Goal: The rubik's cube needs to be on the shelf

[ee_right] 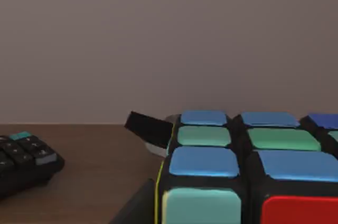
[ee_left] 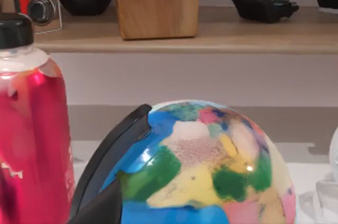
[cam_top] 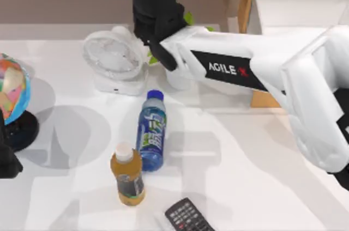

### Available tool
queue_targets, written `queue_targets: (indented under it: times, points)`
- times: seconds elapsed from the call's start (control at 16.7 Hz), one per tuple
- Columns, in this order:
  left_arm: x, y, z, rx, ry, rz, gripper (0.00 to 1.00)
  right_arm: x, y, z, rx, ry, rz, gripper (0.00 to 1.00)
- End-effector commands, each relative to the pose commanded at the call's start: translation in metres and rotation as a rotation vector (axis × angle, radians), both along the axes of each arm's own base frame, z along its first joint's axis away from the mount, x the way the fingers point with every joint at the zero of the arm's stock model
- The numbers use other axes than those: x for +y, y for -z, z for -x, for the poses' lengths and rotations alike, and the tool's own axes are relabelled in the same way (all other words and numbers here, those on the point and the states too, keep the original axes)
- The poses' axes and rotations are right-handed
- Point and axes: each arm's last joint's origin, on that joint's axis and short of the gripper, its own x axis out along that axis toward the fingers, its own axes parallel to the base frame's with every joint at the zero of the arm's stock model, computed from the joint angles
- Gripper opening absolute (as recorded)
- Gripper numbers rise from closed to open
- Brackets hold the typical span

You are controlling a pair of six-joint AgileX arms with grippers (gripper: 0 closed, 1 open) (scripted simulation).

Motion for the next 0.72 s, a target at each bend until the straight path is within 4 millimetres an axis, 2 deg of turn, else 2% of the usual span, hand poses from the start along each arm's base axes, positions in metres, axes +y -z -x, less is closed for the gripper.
queue_targets:
  times: [0.6, 0.72]
  points:
    - [0.0, 0.0, 0.0, 0.0, 0.0, 0.0, 1.0, 0.0019, -0.0001, 0.0015, 0.0, -0.004, 0.0, 1.0]
    - [0.0, 0.0, 0.0, 0.0, 0.0, 0.0, 1.0, -0.0029, -0.0035, 0.0024, -0.015, -0.004, 0.01, 1.0]
